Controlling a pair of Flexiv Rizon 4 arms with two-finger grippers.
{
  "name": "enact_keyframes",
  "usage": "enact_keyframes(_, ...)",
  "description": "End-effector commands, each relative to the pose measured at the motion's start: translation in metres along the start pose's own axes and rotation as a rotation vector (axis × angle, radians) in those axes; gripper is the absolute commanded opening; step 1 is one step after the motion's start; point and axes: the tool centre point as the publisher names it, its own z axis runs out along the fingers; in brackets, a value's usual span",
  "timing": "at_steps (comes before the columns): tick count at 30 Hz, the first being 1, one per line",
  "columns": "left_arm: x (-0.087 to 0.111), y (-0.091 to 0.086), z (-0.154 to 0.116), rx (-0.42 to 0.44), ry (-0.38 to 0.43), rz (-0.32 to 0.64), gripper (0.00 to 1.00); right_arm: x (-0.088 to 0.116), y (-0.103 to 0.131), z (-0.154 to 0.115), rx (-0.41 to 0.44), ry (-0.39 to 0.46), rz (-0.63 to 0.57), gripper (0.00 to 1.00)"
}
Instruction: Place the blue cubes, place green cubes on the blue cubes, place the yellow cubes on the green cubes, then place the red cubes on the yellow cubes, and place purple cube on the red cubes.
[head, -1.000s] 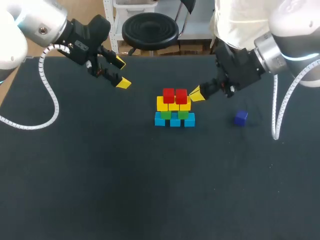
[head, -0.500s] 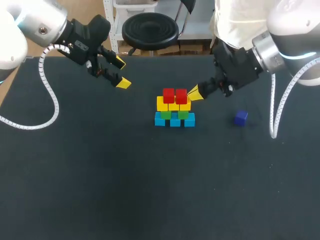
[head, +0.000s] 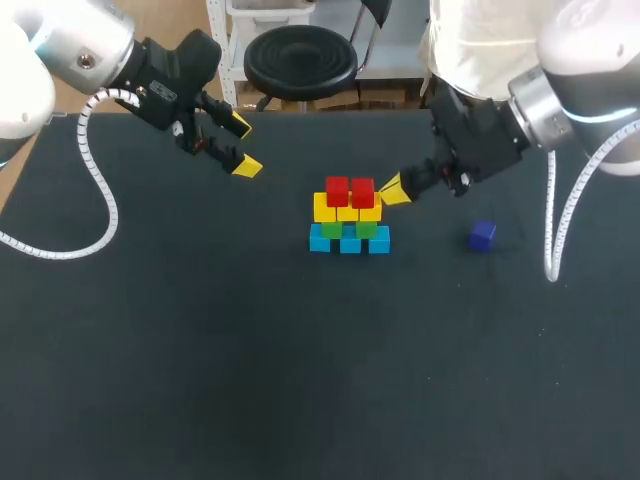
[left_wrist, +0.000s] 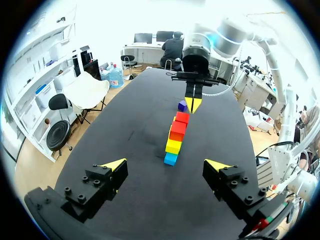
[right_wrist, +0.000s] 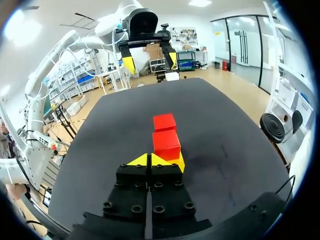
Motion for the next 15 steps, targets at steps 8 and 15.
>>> enact_keyframes(8, 0.0014, -0.0003, -0.0002, 0.0, -0.005, 0.003, 1.0, -0.0014, -0.006, 0.0034, -0.013, 0.009, -0.004, 0.0)
enact_keyframes(15, 0.0014, -0.0003, -0.0002, 0.0, -0.005, 0.003, 1.0, -0.0031, -0.0073, 0.0054, -0.02, 0.008, -0.01, 0.0)
